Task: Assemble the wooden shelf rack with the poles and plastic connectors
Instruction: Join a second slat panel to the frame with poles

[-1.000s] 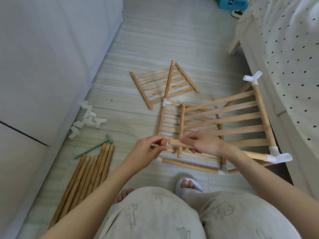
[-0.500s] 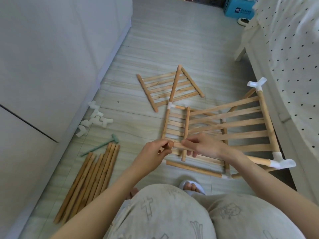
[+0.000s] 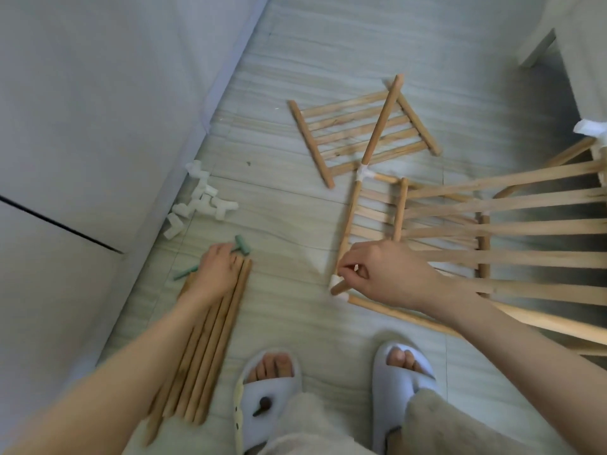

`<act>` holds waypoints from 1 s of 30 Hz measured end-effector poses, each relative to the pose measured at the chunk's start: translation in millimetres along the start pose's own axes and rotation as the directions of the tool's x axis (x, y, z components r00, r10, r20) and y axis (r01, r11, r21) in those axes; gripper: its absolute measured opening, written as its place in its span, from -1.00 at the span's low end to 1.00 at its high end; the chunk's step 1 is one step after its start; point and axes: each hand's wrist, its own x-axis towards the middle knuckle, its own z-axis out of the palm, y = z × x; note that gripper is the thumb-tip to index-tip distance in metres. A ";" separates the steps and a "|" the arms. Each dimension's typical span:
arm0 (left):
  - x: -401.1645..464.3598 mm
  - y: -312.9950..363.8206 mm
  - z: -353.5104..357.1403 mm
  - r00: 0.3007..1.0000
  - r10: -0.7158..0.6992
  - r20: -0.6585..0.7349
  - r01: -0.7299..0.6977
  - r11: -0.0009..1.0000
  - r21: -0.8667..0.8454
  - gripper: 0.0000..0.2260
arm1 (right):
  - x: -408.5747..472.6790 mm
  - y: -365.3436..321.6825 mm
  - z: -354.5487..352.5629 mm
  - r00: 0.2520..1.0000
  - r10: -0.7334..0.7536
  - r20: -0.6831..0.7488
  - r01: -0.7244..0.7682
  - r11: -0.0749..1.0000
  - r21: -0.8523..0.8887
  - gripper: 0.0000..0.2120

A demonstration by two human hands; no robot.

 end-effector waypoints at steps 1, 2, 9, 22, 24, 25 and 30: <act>15.1 -1.4 -3.0 0.999 -0.032 0.004 0.031 0.999 0.032 -0.59 | 2.1 0.7 0.5 1.000 0.005 -0.001 -0.005 1.000 0.001 -0.75; 30.1 -1.9 -5.7 0.999 -0.052 0.003 0.052 0.996 0.076 -0.55 | 3.2 1.4 0.7 1.000 0.011 0.006 -0.011 1.000 0.020 -0.75; 110.9 14.6 -11.4 0.982 -0.180 -0.063 0.190 0.957 0.220 -0.41 | 5.3 5.6 -0.8 0.998 0.008 0.068 -0.016 0.993 0.121 -0.74; 100.8 24.2 25.3 0.990 -0.042 -0.137 0.065 0.983 0.170 -0.75 | 7.0 5.0 0.7 0.989 0.045 0.139 -0.071 0.979 0.189 -0.75; 93.0 29.6 25.6 0.989 0.013 -0.148 0.004 0.993 0.114 -0.75 | 6.7 3.3 -0.1 0.987 0.068 0.146 -0.097 0.976 0.195 -0.75; 87.0 34.1 25.1 0.987 0.051 -0.153 -0.041 0.997 0.065 -0.74 | 6.6 2.5 -0.8 0.986 0.080 0.143 -0.107 0.975 0.194 -0.75; 30.6 65.3 16.0 0.966 0.199 -0.167 -0.231 0.951 -0.203 -0.71 | -0.2 1.0 -3.9 0.987 0.119 0.105 -0.131 0.984 0.117 -0.74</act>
